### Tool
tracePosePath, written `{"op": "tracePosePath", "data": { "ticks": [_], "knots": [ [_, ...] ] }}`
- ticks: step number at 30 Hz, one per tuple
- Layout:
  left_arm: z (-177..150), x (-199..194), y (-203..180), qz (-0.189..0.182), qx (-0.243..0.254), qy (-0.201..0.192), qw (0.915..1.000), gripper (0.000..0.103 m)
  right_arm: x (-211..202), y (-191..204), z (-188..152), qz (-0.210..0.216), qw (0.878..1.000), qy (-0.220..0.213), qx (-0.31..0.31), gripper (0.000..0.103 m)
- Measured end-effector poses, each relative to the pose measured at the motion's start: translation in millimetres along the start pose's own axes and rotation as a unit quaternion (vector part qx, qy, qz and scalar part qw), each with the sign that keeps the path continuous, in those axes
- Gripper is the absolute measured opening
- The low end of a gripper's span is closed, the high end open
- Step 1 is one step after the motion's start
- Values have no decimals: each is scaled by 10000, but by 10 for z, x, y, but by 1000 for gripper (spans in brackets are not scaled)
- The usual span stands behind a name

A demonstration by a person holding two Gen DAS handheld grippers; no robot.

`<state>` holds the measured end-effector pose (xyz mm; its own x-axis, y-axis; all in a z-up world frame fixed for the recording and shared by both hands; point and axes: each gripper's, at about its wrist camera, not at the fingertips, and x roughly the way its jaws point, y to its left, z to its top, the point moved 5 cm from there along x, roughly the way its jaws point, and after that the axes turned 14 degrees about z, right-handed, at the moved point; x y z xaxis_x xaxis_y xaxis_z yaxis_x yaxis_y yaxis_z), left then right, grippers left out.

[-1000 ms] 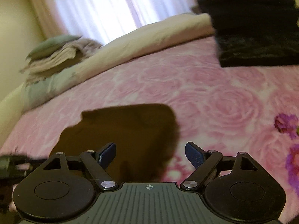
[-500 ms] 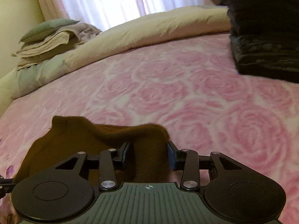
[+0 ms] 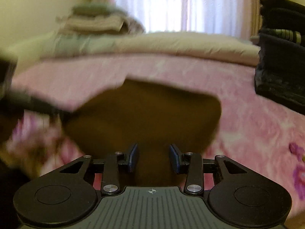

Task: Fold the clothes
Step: 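Grasp the ribbed end of the brown bundle with the left gripper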

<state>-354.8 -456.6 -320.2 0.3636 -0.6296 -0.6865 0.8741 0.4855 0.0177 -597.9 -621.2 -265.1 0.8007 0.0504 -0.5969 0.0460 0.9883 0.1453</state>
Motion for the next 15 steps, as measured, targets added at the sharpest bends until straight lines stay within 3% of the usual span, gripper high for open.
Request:
{"op": "tracePosePath", "data": {
  "ticks": [2,6,11,15],
  "knots": [
    [25,-88,29,174,59,-110,9998,27,-113,36,23,-51,9999,-108,88,40],
    [20,-315,33,429,271,-340,9981,25,-306,193,114,-171,9992,-359,-55,40],
    [-67,-433,-185,163,700,-455,9964,25,-298,280,38,125,9982,-494,303,40],
    [-163,-263,-315,132,1098,-227,9936,25,-376,322,17,1,9983,-512,274,40]
  ]
}}
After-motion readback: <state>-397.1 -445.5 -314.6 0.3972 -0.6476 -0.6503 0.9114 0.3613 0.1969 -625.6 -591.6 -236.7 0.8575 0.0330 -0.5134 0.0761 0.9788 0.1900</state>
